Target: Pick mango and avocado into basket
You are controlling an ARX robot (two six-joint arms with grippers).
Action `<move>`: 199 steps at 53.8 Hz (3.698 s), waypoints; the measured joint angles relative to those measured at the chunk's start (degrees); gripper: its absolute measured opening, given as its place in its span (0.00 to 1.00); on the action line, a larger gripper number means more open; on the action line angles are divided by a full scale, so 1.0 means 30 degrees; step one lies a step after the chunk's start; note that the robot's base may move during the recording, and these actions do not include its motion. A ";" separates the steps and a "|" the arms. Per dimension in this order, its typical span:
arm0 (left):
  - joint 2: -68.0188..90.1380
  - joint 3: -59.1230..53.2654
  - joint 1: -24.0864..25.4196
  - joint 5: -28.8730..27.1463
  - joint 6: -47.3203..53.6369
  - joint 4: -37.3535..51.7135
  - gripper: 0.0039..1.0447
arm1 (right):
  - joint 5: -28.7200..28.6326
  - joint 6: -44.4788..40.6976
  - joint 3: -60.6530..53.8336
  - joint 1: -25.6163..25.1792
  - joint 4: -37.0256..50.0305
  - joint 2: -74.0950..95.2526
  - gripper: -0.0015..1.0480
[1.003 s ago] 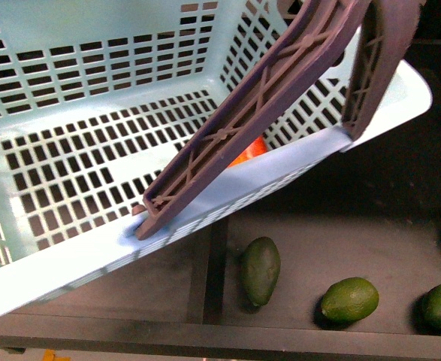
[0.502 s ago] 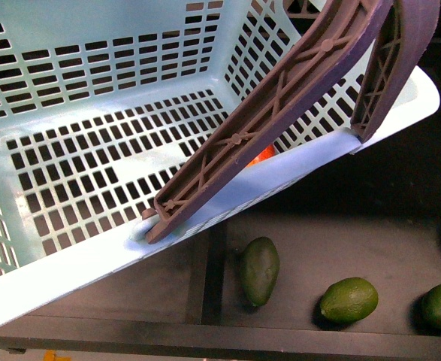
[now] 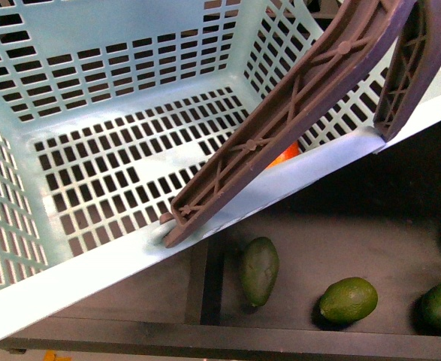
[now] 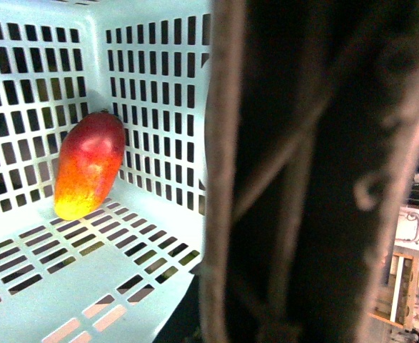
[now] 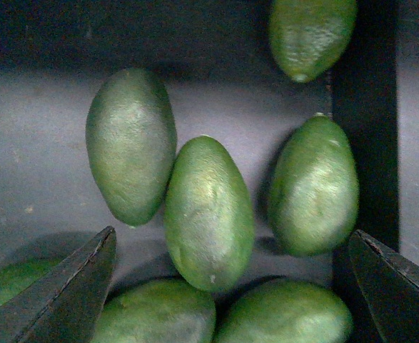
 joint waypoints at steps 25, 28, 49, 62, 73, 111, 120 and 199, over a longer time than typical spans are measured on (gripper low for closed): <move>0.0000 0.0000 0.0000 -0.0058 0.0007 0.0000 0.03 | 0.0029 0.1326 0.3650 0.2346 -0.0576 0.3854 0.92; 0.0000 0.0000 0.0000 -0.0007 0.0000 0.0000 0.03 | 0.0066 0.1508 0.3898 0.2535 -0.0619 0.4167 0.92; 0.0000 0.0000 0.0000 -0.0160 0.0007 0.0000 0.03 | 0.0466 0.2798 0.5705 0.3031 -0.1115 0.6295 0.92; 0.0000 0.0000 0.0000 -0.0131 0.0000 0.0000 0.03 | 0.0554 0.3133 0.6419 0.3191 -0.1384 0.7096 0.92; 0.0000 0.0000 0.0000 -0.0066 0.0007 0.0000 0.03 | 0.0561 0.3643 0.7344 0.3432 -0.1625 0.7949 0.92; 0.0000 0.0000 0.0000 -0.0073 0.0000 0.0000 0.03 | 0.0211 0.4510 0.7657 0.3410 -0.1690 0.8386 0.52; 0.0000 0.0000 0.0000 -0.0102 0.0007 0.0000 0.03 | -0.0576 0.4634 0.6550 0.3191 -0.1122 0.7541 0.52; 0.0000 0.0000 0.0000 -0.0080 0.0000 0.0000 0.03 | -0.2200 0.7912 0.0627 1.2087 -0.0058 -1.3187 0.52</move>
